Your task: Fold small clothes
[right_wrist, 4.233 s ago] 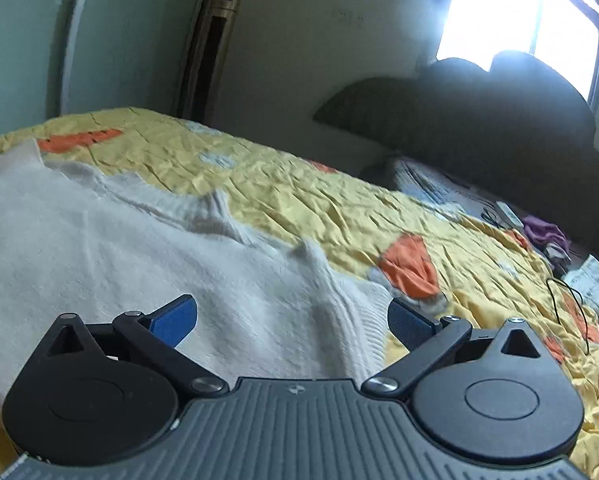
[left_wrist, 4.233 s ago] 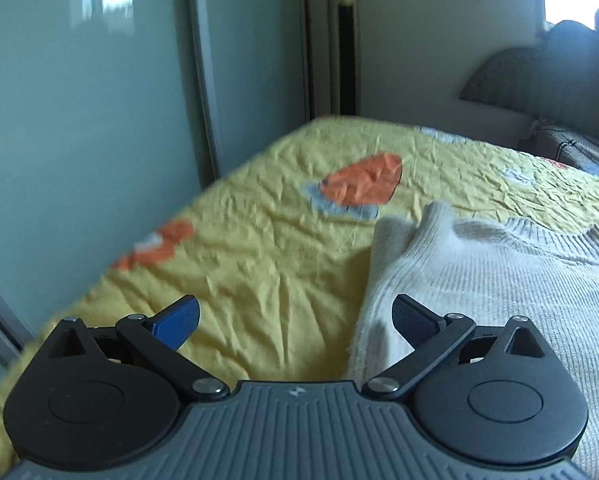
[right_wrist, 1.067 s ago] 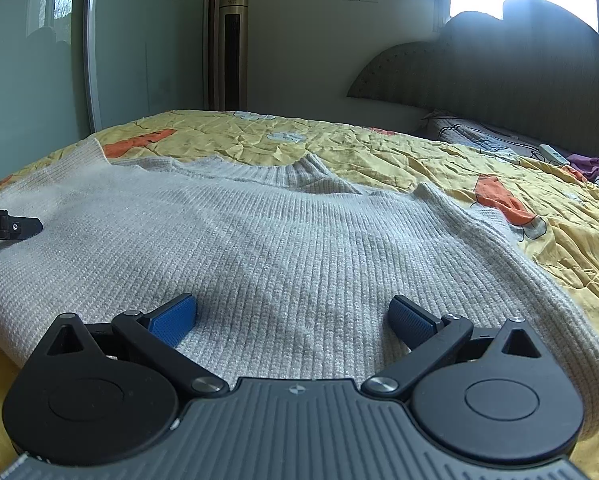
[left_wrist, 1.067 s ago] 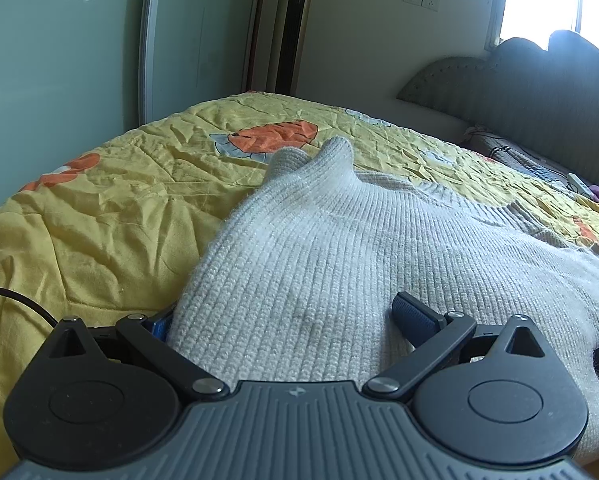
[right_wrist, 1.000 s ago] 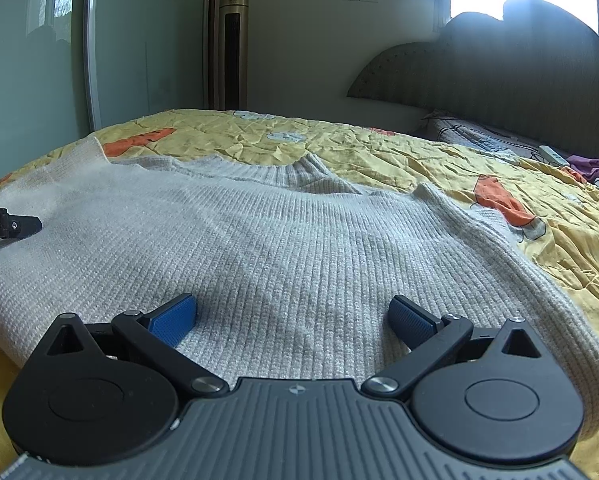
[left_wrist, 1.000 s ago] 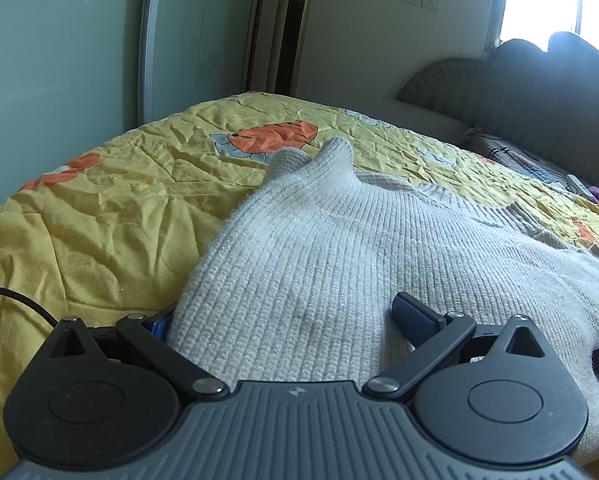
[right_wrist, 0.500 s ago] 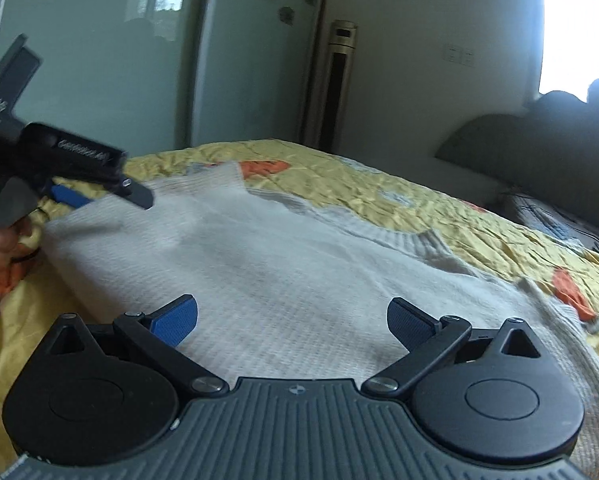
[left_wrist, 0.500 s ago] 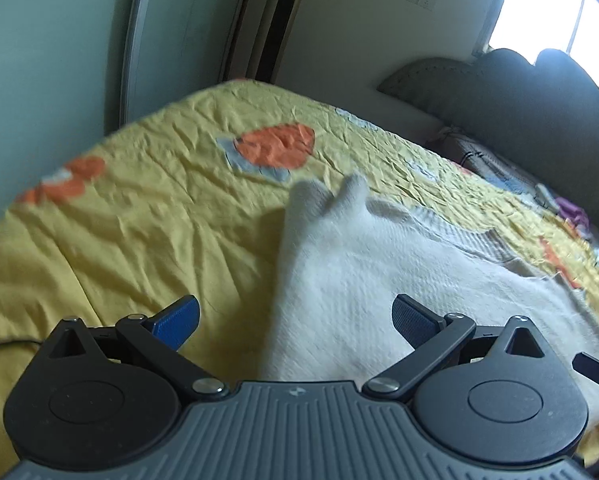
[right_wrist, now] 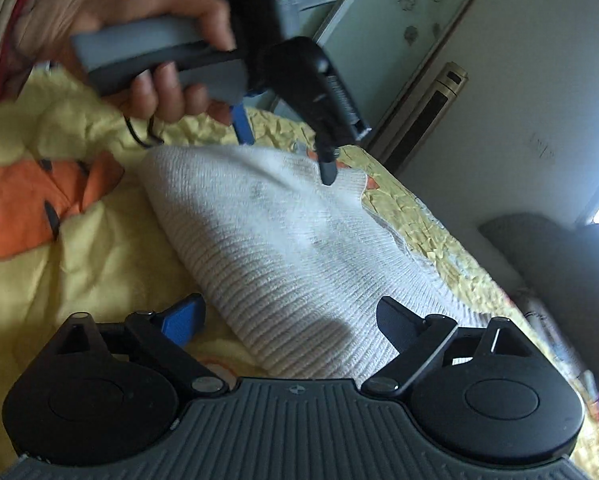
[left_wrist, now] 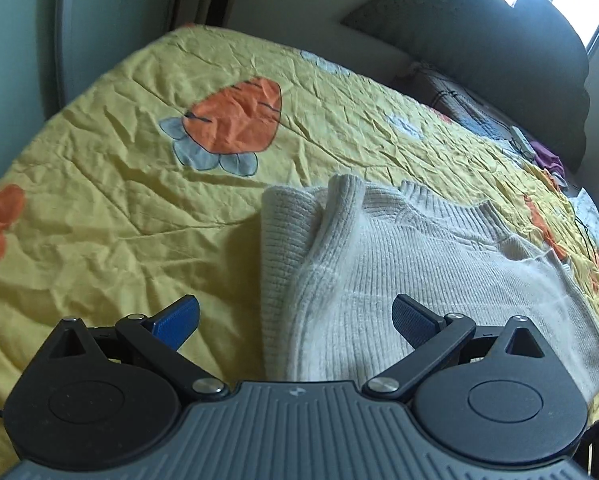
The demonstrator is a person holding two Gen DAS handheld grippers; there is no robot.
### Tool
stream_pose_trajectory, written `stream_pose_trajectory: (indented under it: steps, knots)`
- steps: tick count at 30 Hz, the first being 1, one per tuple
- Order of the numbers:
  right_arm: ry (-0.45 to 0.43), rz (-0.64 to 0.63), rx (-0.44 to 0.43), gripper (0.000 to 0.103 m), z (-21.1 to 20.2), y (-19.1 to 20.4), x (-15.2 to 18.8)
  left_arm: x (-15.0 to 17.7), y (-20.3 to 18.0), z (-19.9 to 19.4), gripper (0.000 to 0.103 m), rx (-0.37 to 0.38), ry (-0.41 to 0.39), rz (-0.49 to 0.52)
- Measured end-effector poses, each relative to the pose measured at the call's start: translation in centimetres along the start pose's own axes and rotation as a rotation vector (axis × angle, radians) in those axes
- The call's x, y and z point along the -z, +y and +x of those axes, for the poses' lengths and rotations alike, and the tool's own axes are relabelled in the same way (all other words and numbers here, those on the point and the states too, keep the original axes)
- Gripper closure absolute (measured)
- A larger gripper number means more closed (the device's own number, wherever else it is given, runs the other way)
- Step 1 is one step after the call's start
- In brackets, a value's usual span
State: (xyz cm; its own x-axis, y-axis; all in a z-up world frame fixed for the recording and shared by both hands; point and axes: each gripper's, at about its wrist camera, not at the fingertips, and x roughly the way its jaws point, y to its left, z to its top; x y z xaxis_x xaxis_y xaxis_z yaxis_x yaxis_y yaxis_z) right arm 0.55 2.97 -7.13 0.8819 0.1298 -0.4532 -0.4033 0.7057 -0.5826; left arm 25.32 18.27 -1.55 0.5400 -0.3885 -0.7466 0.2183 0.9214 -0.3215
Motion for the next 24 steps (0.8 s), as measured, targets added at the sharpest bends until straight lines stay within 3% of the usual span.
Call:
stream_pose_trajectory:
  steps: [6,11,18,20,22,24]
  knots:
    - [-0.018,-0.114,0.095,0.012,0.7,1.9,-0.9,-1.5,0.2,2.1,0.0,0.076,0.046,0.004]
    - [-0.026,-0.149,0.118,0.02,1.9,2.9,-2.0,-2.6,0.6,3.7,0.0,0.156,0.074,-0.025]
    - [-0.035,-0.179,0.117,0.053,3.6,4.5,-3.1,-4.0,0.8,5.2,0.003,0.194,0.059,-0.081]
    - [-0.041,-0.193,0.117,0.061,3.9,5.1,-3.2,-4.4,0.7,5.5,0.021,0.183,0.061,-0.093]
    - [-0.043,-0.204,0.119,0.065,4.0,5.4,-3.1,-4.8,0.5,5.9,0.053,0.132,0.068,-0.088]
    - [-0.048,-0.207,0.114,0.071,3.9,5.7,-3.1,-4.7,0.9,6.0,0.064,0.139,0.076,-0.113]
